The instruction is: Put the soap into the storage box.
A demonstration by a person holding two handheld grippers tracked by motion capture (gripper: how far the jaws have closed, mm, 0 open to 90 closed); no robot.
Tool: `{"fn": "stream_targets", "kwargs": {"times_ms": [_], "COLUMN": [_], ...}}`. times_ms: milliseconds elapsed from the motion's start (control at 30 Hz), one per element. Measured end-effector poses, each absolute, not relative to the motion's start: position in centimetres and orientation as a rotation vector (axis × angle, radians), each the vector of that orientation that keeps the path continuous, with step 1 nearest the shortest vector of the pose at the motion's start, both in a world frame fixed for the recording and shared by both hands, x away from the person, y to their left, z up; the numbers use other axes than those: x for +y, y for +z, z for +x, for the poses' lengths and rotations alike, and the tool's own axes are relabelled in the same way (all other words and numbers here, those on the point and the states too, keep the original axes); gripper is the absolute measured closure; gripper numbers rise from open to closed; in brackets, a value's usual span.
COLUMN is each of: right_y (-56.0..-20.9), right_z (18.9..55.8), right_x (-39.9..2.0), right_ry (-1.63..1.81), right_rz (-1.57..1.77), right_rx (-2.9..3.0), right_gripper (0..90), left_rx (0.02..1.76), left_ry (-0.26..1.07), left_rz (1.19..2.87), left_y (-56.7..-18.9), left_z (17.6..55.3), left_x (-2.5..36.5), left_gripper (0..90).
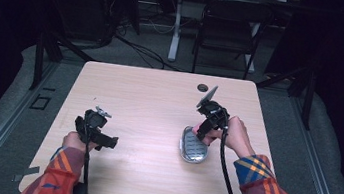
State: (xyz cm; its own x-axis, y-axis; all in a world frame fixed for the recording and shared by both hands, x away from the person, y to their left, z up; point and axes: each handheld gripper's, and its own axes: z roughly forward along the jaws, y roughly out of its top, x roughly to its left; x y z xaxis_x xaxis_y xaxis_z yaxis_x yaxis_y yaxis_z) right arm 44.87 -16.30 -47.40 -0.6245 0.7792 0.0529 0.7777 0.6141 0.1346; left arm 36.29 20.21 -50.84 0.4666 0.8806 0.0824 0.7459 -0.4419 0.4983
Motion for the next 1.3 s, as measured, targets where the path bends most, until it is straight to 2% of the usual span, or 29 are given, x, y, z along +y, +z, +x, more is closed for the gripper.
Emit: {"fn": "stream_targets", "kwargs": {"times_ms": [833,1300], "right_y": [-48.7,-49.3], "right_z": [44.3,43.8], "right_x": [-13.5,-13.4], "right_ry": [0.143,0.152], "right_rz": [1.326,1.374], "right_rx": [2.758,2.778], "right_gripper": [36.1,35.4], "left_rx": [1.360,1.357], "left_ry": [0.467,0.465], "left_rz": [2.326,2.331], "left_y": [-50.8,-50.8], "left_z": [36.3,36.3], "left_x": [20.2,20.2], "left_gripper": [0.3,0.3]}}
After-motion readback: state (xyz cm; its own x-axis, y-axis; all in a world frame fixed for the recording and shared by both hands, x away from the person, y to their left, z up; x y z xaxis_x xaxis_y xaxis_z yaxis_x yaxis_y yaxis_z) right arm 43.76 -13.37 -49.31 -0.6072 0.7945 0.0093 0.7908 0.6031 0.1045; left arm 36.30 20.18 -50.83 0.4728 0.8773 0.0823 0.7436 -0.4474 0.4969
